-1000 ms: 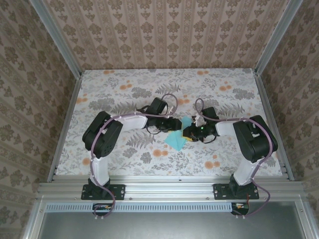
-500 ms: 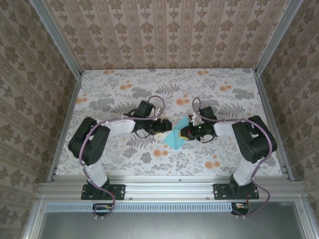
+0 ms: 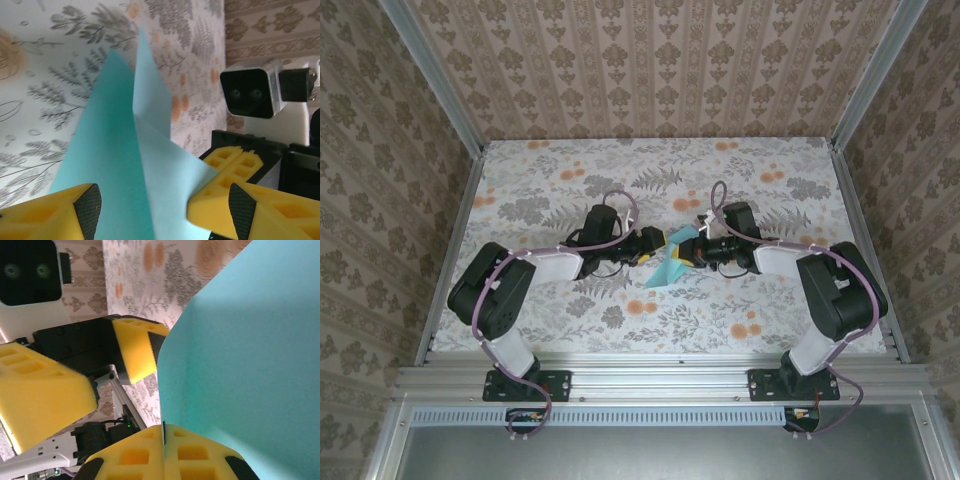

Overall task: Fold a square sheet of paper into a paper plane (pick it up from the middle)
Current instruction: Turn over the paper at the center of the table.

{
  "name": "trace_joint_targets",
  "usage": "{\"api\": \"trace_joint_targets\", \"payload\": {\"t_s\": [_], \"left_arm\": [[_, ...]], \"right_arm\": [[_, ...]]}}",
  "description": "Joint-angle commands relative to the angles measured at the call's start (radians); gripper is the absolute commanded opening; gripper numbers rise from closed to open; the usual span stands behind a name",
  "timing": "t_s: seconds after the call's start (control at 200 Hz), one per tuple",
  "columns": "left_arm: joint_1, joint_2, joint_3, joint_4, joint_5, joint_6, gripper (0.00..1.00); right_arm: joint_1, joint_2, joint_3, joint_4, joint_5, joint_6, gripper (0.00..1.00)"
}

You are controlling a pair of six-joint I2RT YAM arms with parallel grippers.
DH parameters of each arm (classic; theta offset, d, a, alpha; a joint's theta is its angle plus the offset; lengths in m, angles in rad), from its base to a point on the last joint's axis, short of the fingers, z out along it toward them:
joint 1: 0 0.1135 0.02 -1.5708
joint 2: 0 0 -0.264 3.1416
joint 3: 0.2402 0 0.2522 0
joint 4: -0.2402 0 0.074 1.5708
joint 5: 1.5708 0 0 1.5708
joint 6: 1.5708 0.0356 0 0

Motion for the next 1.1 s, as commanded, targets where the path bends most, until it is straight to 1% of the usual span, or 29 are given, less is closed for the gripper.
{"api": "trace_joint_targets", "payload": {"t_s": [0.0,0.08,0.215,0.3,0.485,0.68,0.855,1.095], "left_arm": [[0.003,0.006,-0.013,0.131,0.027,-0.089,0.72],[0.003,0.013,-0.018,0.175,0.020,-0.110,0.72],[0.000,0.062,-0.029,0.339,0.042,-0.212,0.73],[-0.003,0.090,-0.026,0.387,0.056,-0.246,0.73],[-0.016,0.088,-0.005,0.356,0.068,-0.237,0.73],[-0.016,0.067,-0.004,0.361,0.082,-0.256,0.70],[-0.016,0.031,0.007,0.287,0.090,-0.213,0.68],[-0.016,0.029,0.013,0.260,0.105,-0.196,0.63]], "right_arm": [[0.006,-0.040,0.002,0.055,-0.043,0.040,0.00],[0.006,-0.042,-0.005,0.090,-0.049,0.064,0.00],[0.006,-0.039,-0.014,0.140,-0.053,0.098,0.00],[0.005,-0.042,-0.018,0.169,-0.054,0.115,0.00],[0.003,-0.039,-0.022,0.200,-0.053,0.132,0.00],[-0.004,-0.019,-0.034,0.214,-0.050,0.134,0.00],[-0.009,-0.001,-0.046,0.219,-0.041,0.135,0.00],[-0.016,0.012,-0.051,0.191,-0.029,0.118,0.00]]}}
